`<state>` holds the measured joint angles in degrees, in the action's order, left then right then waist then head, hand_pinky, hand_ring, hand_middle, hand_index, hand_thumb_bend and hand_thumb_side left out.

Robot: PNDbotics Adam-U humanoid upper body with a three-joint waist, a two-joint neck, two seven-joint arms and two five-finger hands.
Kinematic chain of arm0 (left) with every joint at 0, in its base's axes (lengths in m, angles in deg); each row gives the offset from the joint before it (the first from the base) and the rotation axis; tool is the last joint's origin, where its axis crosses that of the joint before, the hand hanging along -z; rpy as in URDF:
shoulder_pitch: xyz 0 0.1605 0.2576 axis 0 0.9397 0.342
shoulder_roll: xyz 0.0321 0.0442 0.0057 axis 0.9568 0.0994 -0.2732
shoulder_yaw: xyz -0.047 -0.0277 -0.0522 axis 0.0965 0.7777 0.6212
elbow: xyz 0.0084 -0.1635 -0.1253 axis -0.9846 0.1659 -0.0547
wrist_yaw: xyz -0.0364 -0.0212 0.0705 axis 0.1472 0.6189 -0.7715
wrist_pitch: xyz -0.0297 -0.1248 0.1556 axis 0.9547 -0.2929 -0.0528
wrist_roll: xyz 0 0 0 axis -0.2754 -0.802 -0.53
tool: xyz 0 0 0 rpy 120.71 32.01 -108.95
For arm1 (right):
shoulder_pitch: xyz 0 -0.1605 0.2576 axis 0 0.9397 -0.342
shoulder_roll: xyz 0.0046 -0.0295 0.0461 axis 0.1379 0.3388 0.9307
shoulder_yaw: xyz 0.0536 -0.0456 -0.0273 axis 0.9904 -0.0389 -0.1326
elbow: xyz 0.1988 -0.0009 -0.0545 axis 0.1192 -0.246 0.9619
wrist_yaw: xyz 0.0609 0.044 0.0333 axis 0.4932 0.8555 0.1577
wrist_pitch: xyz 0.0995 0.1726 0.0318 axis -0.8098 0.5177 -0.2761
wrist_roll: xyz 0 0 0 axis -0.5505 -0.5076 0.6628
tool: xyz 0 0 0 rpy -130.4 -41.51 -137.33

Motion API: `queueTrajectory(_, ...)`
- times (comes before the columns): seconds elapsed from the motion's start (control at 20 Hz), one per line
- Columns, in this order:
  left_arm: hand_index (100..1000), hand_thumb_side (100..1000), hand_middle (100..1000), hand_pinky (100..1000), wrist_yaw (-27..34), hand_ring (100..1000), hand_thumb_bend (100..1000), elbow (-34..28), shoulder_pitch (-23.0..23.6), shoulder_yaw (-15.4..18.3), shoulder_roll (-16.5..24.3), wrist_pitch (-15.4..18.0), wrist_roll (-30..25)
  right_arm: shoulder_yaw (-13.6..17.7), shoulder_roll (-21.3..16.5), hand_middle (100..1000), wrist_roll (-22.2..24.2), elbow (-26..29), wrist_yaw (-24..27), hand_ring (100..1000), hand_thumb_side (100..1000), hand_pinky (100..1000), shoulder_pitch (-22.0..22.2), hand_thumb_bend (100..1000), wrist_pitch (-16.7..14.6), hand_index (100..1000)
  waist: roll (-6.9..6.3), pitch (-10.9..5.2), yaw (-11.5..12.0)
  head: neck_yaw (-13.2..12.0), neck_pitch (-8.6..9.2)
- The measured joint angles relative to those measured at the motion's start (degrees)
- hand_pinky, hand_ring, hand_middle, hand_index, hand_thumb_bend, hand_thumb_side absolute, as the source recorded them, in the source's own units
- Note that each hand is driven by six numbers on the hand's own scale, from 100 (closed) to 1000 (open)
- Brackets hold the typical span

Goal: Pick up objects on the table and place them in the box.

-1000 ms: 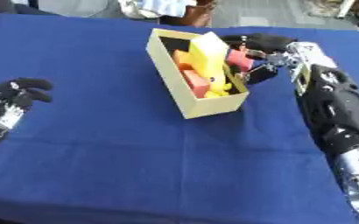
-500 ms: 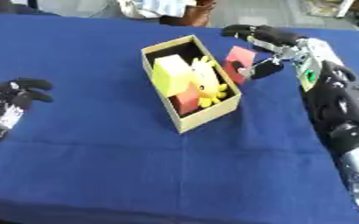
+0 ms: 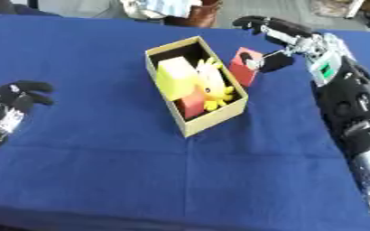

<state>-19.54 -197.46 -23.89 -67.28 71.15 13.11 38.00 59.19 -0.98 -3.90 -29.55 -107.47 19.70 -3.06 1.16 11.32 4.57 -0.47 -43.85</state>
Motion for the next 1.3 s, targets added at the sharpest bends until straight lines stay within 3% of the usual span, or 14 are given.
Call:
queueTrajectory(0.4, 844, 821, 749, 850, 0.0, 712, 100, 0.0, 0.0, 0.0, 0.0, 0.1, -0.1, -1.2, 0.0, 979, 6.2, 0.0, 7.1, 944, 417, 870, -0.1, 100, 6.3, 1000, 0.0, 0.0, 0.4, 0.1, 0.0)
queueTrajectory(0.6, 844, 821, 749, 850, 0.0, 712, 100, 0.0, 0.0, 0.0, 0.0, 0.1, -0.1, -1.6, 0.0, 981, 7.6, 0.1, 8.3, 945, 444, 871, 0.4, 100, 8.3, 1000, 0.0, 0.0, 0.5, 0.3, 0.0)
queueTrajectory(0.85, 844, 822, 749, 850, 0.0, 712, 100, 0.0, 0.0, 0.0, 0.0, 0.1, -0.2, -1.6, -0.1, 986, 7.3, 0.0, 7.2, 951, 448, 876, 0.9, 100, 9.2, 1000, 0.0, 0.0, 0.6, 0.3, 0.0)
queueTrajectory(1.3, 844, 823, 749, 851, 0.0, 712, 100, 0.0, 0.0, 0.0, 0.0, 0.2, -0.2, -1.5, -0.5, 1000, 3.1, -0.1, 0.6, 988, 352, 901, 1.4, 100, 10.1, 1000, 0.0, 0.0, 0.7, 0.3, 0.0)
